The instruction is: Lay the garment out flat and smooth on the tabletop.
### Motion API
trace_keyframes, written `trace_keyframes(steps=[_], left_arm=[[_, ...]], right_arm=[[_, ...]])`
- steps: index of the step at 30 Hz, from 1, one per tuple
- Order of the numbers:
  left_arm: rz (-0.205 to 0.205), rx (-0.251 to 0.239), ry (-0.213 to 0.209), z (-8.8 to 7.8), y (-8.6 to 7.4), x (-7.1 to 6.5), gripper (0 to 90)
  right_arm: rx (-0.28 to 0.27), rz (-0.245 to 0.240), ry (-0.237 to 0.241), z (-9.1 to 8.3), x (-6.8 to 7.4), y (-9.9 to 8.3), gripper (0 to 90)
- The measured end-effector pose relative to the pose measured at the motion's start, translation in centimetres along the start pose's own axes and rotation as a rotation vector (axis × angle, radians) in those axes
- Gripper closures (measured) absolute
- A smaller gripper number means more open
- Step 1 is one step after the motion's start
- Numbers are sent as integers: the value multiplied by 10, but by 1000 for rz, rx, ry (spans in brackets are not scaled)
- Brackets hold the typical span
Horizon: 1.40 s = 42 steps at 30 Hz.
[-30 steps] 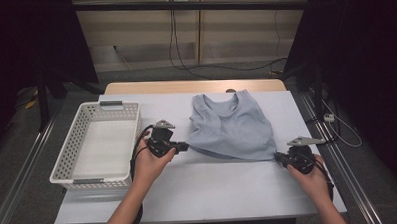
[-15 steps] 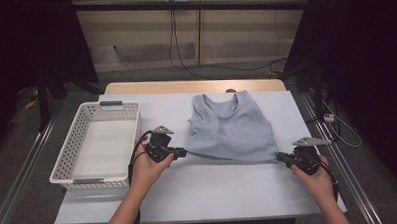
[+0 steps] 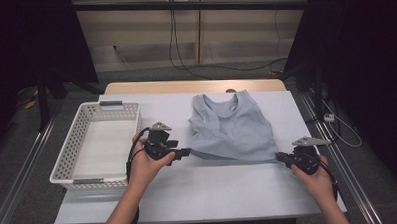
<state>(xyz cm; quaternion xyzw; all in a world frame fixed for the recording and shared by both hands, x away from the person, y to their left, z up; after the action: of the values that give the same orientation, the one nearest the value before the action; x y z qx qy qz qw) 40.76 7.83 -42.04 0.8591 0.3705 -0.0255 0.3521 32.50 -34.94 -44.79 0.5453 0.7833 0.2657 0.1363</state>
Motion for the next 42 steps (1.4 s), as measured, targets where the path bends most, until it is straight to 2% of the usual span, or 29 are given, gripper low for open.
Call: trace_keyframes(steps=[8, 12, 15, 18, 23, 25, 28, 31, 36, 42], left_arm=[[20, -18, 1, -3, 5, -4, 262], [3, -9, 22, 3, 6, -1, 253], [-8, -10, 36, 11, 7, 4, 291], [-14, -1, 29, 21, 9, 8, 350], [-15, 1, 32, 36, 16, 11, 381], [-15, -5, 13, 41, 20, 12, 394], [-15, -3, 1, 46, 23, 11, 475], [-12, -10, -21, 49, 25, 11, 626], [-32, -10, -30, 44, 25, 13, 802], [-59, -3, -36, 28, 24, 11, 840]], right_arm=[[-4, -5, -4, -1, 0, 0, 871], [-6, -6, -7, -1, 1, 0, 871], [-6, -3, -7, -1, 1, 1, 871], [-6, -3, -10, 0, 1, 2, 872], [-9, -3, -9, 1, 1, 3, 871], [-9, -1, -7, 2, 1, 3, 871], [-8, 3, -5, 3, 1, 4, 872], [-9, 1, -6, 3, 1, 5, 872], [-15, 2, -7, 2, 1, 5, 874], [-39, 12, 10, -7, -3, 5, 879]])
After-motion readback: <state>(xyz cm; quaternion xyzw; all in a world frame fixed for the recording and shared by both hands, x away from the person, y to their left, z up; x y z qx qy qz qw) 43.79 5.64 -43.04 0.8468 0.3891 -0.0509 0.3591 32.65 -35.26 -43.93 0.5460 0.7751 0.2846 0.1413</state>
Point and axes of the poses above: each handheld gripper's, and its own axes: z roughly forward along the jaws, y roughly out of its top, x roughly to its left, the point moved 1 cm from there along z, roughly forward along the jaws, and after that the axes turned 11 degrees about x, right-handed, at the moved point
